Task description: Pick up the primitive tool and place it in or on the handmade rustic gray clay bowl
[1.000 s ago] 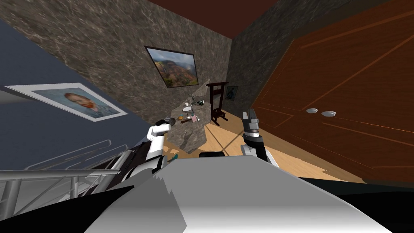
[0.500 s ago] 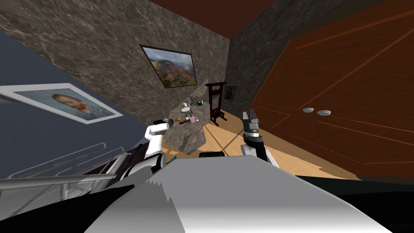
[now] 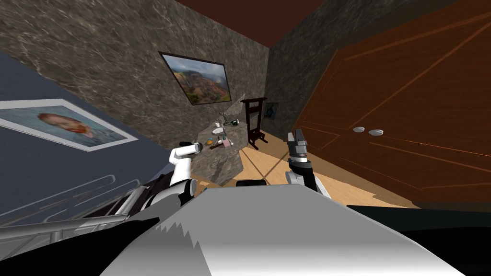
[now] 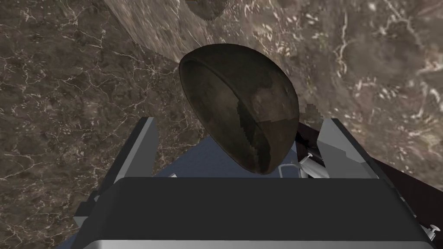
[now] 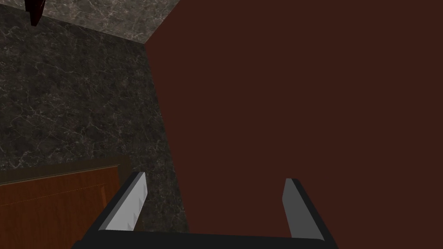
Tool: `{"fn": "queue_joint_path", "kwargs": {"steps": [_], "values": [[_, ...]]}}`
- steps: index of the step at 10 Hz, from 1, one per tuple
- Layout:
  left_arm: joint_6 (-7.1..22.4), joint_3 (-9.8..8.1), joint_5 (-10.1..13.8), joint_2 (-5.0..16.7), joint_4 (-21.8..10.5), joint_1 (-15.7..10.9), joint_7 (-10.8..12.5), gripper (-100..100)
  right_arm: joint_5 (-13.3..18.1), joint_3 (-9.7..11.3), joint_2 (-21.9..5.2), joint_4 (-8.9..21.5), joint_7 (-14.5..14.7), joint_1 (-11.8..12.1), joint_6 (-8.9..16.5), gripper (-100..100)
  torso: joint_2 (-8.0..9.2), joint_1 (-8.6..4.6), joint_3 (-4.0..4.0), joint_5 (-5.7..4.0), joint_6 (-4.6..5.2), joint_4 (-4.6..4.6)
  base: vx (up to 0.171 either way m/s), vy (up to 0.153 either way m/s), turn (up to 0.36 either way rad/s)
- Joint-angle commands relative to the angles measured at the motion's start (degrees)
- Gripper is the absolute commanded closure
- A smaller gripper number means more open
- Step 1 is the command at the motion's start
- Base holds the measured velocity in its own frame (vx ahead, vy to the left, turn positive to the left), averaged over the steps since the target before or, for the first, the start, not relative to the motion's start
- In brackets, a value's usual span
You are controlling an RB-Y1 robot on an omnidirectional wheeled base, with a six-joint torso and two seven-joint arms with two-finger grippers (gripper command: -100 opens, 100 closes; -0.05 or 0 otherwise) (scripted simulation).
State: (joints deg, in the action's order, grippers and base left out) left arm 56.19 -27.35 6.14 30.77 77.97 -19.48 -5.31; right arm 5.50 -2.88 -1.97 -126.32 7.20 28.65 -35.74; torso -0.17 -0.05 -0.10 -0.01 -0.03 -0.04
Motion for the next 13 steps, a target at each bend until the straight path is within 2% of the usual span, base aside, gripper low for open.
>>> {"fn": "queue_joint_path", "kwargs": {"steps": [1,2,3,4,6,7,8,9,10,11,12,13], "values": [[1.62,-0.22,0.30,0.24,-0.25,-0.12,-0.03,-100,0.00,0.00,0.00,0.00,0.00,0.00,0.00,0,0.00,0.00,0.00,0.00,0.00,0.00,0.025,-0.007,0.005],[3.93,-1.34,1.42,1.21,-2.59,-1.26,0.15,-100,0.00,0.00,0.00,0.00,0.00,0.00,0.00,0,0.07,0.04,0.04,0.01,-0.02,0.01,0.044,-0.007,-0.092],[5.34,-1.34,1.42,1.21,-2.59,-1.26,0.15,-100,0.00,0.00,0.00,0.00,0.00,0.00,0.00,0,0.02,0.04,0.01,0.01,0.02,0.01,0.051,-0.010,-0.048],[7.08,-2.42,2.55,2.11,-4.86,-2.29,0.32,-100,0.00,0.00,0.00,0.00,0.00,0.00,0.00,0,0.00,0.03,0.00,0.01,-0.01,0.00,0.072,-0.028,-0.101],[9.05,-2.42,2.55,2.11,-4.86,-2.29,0.32,-100,0.00,0.00,0.00,0.00,0.00,0.00,0.00,0,-0.06,0.00,-0.04,0.00,-0.01,-0.02,0.046,-0.009,-0.021],[11.20,-3.44,3.68,2.96,-7.04,-3.19,0.49,-100,0.00,0.00,0.00,0.00,0.00,0.00,0.00,0,0.03,0.04,0.01,0.01,-0.02,0.00,0.058,-0.017,-0.096],[12.51,-3.44,3.68,2.96,-7.04,-3.19,0.49,-100,0.00,0.00,0.00,0.00,0.00,0.00,0.00,0,-0.03,0.00,-0.01,0.00,0.01,0.00,0.060,-0.011,-0.060],[14.43,-4.39,4.80,3.75,-9.12,-3.97,0.64,-100,0.00,0.00,0.00,0.00,0.00,0.00,0.00,0,-0.04,0.01,-0.02,0.00,0.00,-0.01,0.078,-0.004,-0.091],[15.79,-4.39,4.80,3.75,-9.12,-3.97,0.64,-100,0.00,0.00,0.00,0.00,0.00,0.00,0.00,0,-0.10,0.04,-0.06,0.01,0.01,-0.02,0.067,-0.004,-0.042],[17.26,-5.29,5.89,4.48,-11.09,-4.64,0.78,-100,0.00,0.00,0.00,0.00,0.00,0.00,0.00,0,-0.08,0.04,-0.05,0.01,-0.01,-0.02,0.072,-0.004,-0.095],[18.86,-5.29,5.89,4.48,-11.09,-4.64,0.78,-100,0.00,0.00,0.00,0.00,0.00,0.00,0.00,0,-0.09,0.04,-0.05,0.01,0.01,-0.02,0.069,-0.002,-0.043],[20.28,-6.12,6.95,5.16,-12.95,-5.19,0.91,-100,0.00,0.00,0.00,0.00,0.00,0.01,0.00,0,-0.08,0.04,-0.05,0.01,-0.01,-0.02,0.081,-0.014,-0.073]]}}
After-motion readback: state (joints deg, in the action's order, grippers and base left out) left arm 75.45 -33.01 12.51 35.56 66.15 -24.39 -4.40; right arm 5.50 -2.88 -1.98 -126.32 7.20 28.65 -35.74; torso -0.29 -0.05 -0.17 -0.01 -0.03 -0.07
